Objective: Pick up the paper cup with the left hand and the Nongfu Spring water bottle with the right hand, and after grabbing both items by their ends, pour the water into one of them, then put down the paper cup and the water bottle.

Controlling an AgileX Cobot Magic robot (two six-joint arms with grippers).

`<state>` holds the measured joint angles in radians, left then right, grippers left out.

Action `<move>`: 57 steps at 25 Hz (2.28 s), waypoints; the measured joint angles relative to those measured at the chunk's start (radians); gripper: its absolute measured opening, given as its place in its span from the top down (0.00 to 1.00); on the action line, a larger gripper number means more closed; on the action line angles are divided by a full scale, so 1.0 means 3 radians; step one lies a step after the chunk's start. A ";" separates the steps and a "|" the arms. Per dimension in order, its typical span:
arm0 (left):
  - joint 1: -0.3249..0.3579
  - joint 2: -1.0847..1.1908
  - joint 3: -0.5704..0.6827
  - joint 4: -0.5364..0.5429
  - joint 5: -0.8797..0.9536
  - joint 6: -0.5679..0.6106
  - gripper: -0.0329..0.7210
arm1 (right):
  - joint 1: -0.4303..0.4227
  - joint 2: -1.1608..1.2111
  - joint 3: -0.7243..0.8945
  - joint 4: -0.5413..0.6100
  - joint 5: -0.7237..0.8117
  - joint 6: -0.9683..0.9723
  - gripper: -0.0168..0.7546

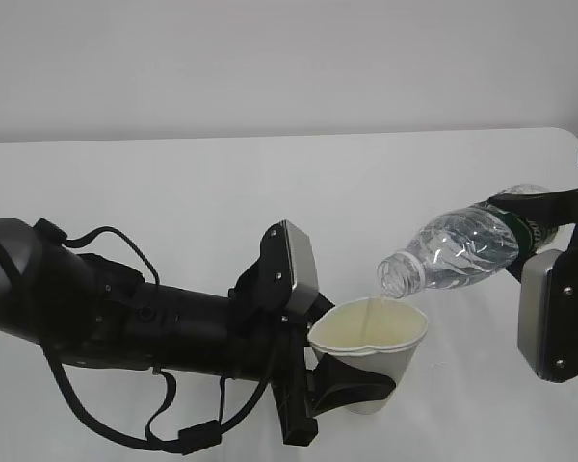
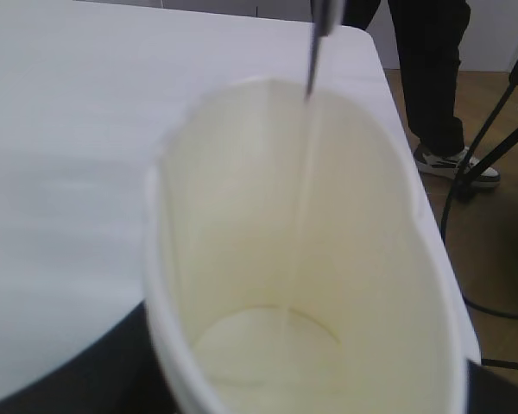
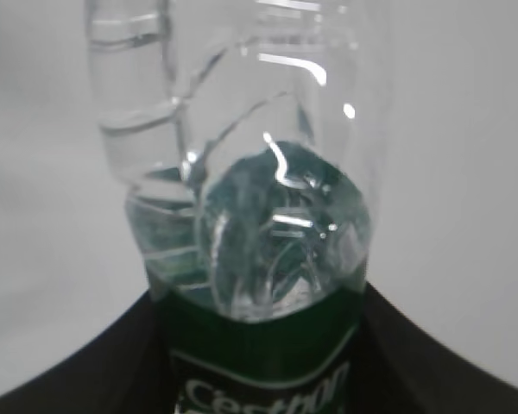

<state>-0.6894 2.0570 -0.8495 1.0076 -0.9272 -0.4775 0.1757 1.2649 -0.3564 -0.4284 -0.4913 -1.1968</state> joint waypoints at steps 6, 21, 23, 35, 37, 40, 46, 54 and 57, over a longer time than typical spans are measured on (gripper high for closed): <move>0.0000 0.0000 0.0000 0.0000 0.0000 0.0000 0.44 | 0.0000 0.0000 0.0000 0.0002 0.0000 0.0000 0.48; 0.0000 0.0000 0.0000 0.0000 0.0000 0.0000 0.45 | 0.0000 0.0000 0.0000 0.0008 0.0000 -0.0071 0.48; 0.0000 0.0000 0.0000 0.0000 0.0000 0.0000 0.45 | 0.0000 0.0000 0.0000 0.0008 0.0000 -0.0072 0.48; 0.0000 0.0000 0.0000 0.0000 0.0000 0.0000 0.45 | 0.0000 0.0000 0.0000 0.0010 0.0000 -0.0072 0.48; 0.0000 0.0000 0.0000 0.0000 0.0000 0.0000 0.45 | 0.0000 0.0000 0.0000 0.0010 0.0000 -0.0072 0.48; 0.0000 0.0000 0.0000 0.0000 0.0000 0.0000 0.45 | 0.0000 0.0000 0.0000 0.0010 -0.0008 -0.0078 0.48; 0.0000 0.0000 0.0000 0.0000 0.0000 0.0000 0.45 | 0.0000 0.0000 0.0000 0.0010 -0.0043 -0.0078 0.48; 0.0000 0.0000 0.0000 0.0000 0.0000 0.0000 0.45 | 0.0000 0.0000 0.0000 0.0015 -0.0072 -0.0091 0.48; 0.0000 0.0000 0.0000 0.0000 0.0000 0.0000 0.45 | 0.0000 0.0000 0.0000 0.0015 -0.0072 -0.0097 0.48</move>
<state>-0.6894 2.0570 -0.8495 1.0076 -0.9272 -0.4775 0.1757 1.2649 -0.3564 -0.4239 -0.5129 -1.2261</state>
